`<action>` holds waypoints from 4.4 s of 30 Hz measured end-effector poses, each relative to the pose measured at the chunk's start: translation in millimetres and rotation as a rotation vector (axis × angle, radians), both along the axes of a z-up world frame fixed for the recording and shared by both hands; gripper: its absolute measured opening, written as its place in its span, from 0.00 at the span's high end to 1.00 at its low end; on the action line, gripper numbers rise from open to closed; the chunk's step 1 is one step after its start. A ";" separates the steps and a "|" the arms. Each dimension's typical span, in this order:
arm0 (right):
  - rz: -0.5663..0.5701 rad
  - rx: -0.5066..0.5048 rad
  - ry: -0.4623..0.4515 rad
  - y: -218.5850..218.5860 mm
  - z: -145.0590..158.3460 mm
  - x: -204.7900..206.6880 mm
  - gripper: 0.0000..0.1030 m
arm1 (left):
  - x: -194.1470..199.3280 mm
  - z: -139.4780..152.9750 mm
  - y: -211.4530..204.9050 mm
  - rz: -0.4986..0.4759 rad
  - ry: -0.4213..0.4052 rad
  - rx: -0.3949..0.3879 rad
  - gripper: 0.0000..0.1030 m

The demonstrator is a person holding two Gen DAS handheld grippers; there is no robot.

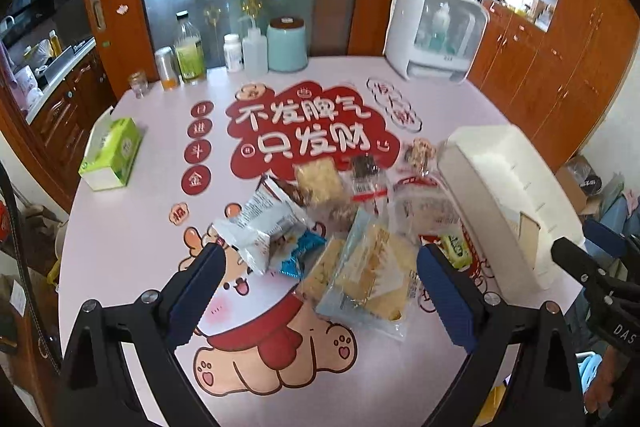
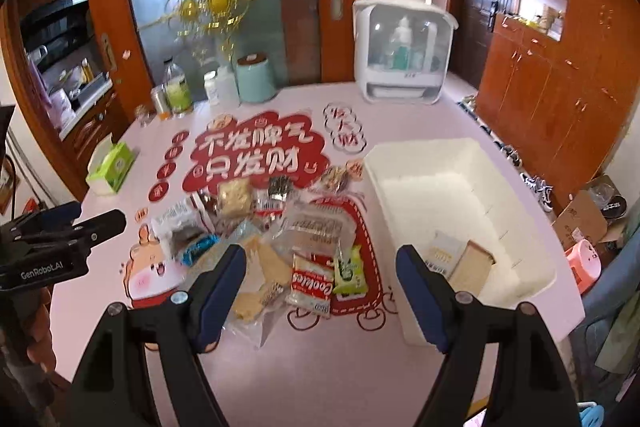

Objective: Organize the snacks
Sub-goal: 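Move both tools back over the snack pile, then grasp clear bread bag with left tool while right tool grasps red Cookies pack, then carry both packs into the white bin and release them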

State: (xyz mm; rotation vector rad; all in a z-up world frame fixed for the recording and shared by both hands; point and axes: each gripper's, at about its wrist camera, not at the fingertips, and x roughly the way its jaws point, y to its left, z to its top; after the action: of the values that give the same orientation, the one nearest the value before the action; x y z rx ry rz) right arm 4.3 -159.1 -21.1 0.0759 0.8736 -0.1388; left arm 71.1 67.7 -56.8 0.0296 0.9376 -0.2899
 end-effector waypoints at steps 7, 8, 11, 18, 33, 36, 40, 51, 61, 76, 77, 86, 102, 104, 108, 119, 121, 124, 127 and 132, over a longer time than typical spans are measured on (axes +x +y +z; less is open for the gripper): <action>0.048 0.056 0.108 -9.7 -40.2 28.0 0.24 | 9.4 -31.0 -28.6 -0.014 0.086 0.059 0.07; 0.053 0.061 0.121 -11.0 -45.8 31.2 0.24 | 10.7 -34.9 -31.4 -0.012 0.095 0.065 0.07; 0.069 0.084 0.173 -14.5 -65.8 39.3 0.24 | 16.7 -51.9 -40.6 -0.011 0.144 0.069 0.07; 0.092 0.117 0.284 -24.3 -111.1 55.8 0.24 | 34.0 -105.8 -54.9 0.003 0.285 0.090 0.07; 0.125 0.215 0.465 -23.7 -187.4 90.8 0.32 | 64.4 -173.9 -55.2 0.052 0.498 0.028 0.07; 0.143 0.201 0.514 -15.4 -201.0 95.2 0.35 | 66.5 -180.7 -57.3 0.051 0.515 0.022 0.07; 0.157 0.189 0.522 -12.8 -203.9 96.2 0.38 | 66.9 -182.0 -61.8 0.039 0.515 0.016 0.12; 0.192 0.154 0.499 -11.6 -199.8 89.5 0.56 | 52.1 -159.7 -71.5 -0.034 0.439 -0.029 0.61; 0.191 0.175 0.459 -7.5 -180.1 65.1 0.56 | 16.8 -123.9 -53.9 -0.082 0.377 -0.025 0.74; 0.135 0.196 0.268 0.3 -119.5 24.5 0.56 | -19.8 1.3 -46.5 -0.187 0.081 -0.103 0.76; 0.128 0.196 0.242 -1.8 -111.2 23.0 0.56 | -19.5 7.9 -49.9 -0.195 0.064 -0.104 0.76; -0.017 0.092 -0.056 -50.7 -15.4 12.7 0.56 | -7.6 70.7 -112.9 -0.326 -0.133 -0.089 0.76; -0.335 -0.018 -0.226 -171.6 14.5 18.3 0.56 | 33.9 76.1 -283.8 -0.466 -0.237 -0.016 0.76; -0.353 -0.016 -0.220 -184.6 8.7 17.0 0.56 | 39.9 62.2 -305.6 -0.481 -0.212 -0.001 0.76; -0.384 -0.009 -0.188 -203.5 -7.4 17.0 0.56 | 46.1 31.7 -338.8 -0.501 -0.162 0.043 0.76; -0.408 -0.013 0.058 -238.9 -89.0 32.8 0.36 | 56.3 -41.9 -381.9 -0.480 -0.153 0.316 0.15; -0.413 0.016 0.087 -245.0 -99.2 32.8 0.33 | 56.7 -47.5 -381.9 -0.481 -0.130 0.318 0.15; -0.408 0.029 0.109 -247.3 -107.5 31.9 0.33 | 55.9 -53.6 -380.8 -0.472 -0.109 0.319 0.15; -0.400 0.038 0.119 -246.2 -110.4 32.5 0.33 | 57.6 -58.0 -377.6 -0.459 -0.085 0.318 0.15; -0.387 0.050 0.124 -243.1 -112.6 31.8 0.33 | 55.8 -64.6 -367.8 -0.442 -0.061 0.334 0.15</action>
State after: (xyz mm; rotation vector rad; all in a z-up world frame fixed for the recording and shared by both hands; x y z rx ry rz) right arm 36.1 -402.1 -133.7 0.2857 0.9791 -0.4880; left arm 126.9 -300.1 -121.5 0.5547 0.9044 -0.5339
